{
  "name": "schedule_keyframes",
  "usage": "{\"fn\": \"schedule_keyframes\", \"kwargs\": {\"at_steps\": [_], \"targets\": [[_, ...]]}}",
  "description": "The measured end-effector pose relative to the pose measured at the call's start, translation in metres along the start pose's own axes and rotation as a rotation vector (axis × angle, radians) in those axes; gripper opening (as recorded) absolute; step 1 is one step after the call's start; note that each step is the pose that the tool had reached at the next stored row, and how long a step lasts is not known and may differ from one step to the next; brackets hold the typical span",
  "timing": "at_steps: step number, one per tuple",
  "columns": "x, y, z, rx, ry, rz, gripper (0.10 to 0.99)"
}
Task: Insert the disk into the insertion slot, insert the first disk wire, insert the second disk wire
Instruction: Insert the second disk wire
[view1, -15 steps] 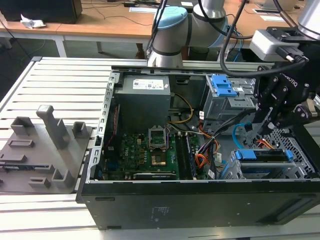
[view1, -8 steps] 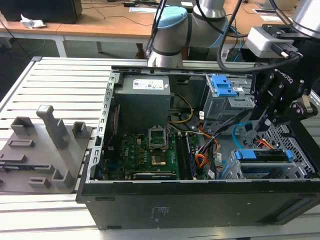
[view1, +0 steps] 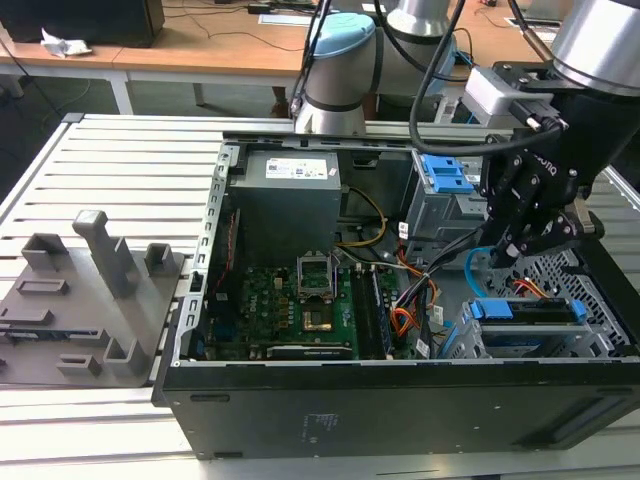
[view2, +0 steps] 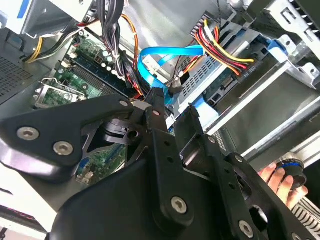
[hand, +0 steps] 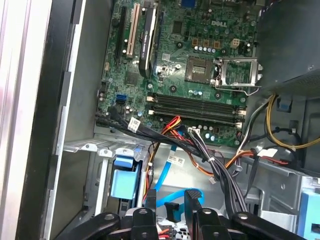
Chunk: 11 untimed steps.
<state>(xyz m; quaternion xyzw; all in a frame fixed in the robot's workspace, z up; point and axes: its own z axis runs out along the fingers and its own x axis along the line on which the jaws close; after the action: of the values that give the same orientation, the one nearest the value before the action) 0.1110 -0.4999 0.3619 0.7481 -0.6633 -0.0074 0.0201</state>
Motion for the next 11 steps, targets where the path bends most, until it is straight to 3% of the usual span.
{"fn": "schedule_keyframes", "kwargs": {"at_steps": [4, 7, 8, 9, 10, 11], "targets": [[0.0000, 0.0000, 0.0026, -0.001, 0.0094, -0.007, 0.361], [0.0000, -0.0001, 0.0027, -0.001, 0.0095, -0.007, 0.345], [0.0000, -0.0001, 0.0027, -0.001, 0.0096, -0.007, 0.282], [0.0000, -0.0001, 0.0027, -0.001, 0.0097, -0.007, 0.282], [0.0000, 0.0000, 0.0027, -0.001, 0.0097, -0.007, 0.165], [0.0000, 0.0000, 0.0027, -0.001, 0.0097, -0.007, 0.165]]}}
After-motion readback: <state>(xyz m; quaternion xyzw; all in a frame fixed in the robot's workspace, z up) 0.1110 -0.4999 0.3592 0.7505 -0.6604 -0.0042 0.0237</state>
